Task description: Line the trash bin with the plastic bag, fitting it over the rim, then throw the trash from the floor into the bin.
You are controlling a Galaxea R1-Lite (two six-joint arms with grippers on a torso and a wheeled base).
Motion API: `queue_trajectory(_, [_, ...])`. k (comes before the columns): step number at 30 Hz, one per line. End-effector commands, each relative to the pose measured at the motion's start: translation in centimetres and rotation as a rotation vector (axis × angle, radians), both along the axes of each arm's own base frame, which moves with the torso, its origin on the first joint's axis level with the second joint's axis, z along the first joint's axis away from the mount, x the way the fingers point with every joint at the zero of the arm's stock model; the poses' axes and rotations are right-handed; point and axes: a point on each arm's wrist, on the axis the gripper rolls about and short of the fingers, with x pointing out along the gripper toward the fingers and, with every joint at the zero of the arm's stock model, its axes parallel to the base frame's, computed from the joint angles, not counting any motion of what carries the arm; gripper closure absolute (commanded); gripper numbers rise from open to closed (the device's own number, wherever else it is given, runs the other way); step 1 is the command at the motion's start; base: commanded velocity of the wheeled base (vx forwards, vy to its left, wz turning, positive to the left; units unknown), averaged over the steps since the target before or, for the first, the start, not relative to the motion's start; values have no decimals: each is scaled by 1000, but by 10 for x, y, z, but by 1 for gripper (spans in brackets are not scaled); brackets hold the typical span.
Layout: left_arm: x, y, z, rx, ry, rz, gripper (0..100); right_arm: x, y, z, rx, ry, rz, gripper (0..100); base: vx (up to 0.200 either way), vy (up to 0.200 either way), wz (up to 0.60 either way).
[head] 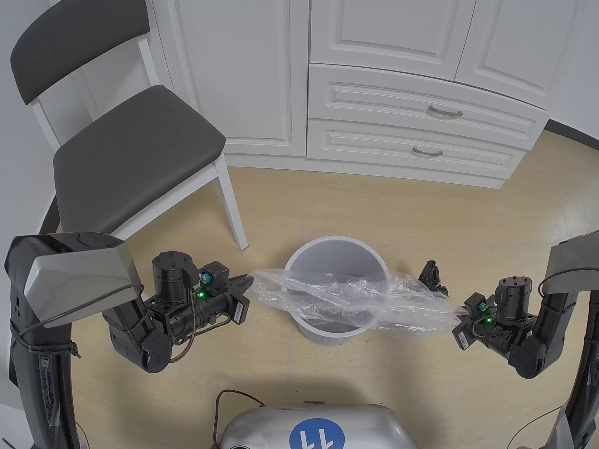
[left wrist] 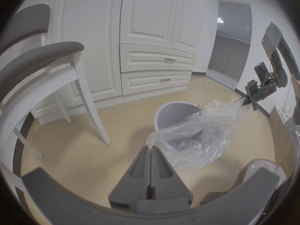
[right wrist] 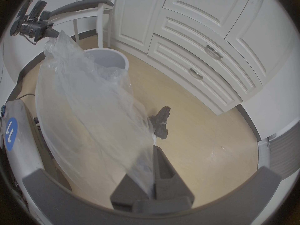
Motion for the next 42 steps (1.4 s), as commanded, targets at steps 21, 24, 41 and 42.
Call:
queue_trajectory(21, [-28,26,26,74,50,-77,100,-39,17,35,-12,26,102,100,0,0,0])
queue_trajectory(24, [-27,33,26,96,51,-68,100,-37,15,38,10,45,86,100,0,0,0])
queue_trajectory(41, [-32,37,7,159,136,-150,100,-52,22,34,-27,192,131,100,0,0,0])
queue_trajectory(42, [-32,37,2,165,151,-154,100,-52,22,31,-30,203,132,100,0,0,0])
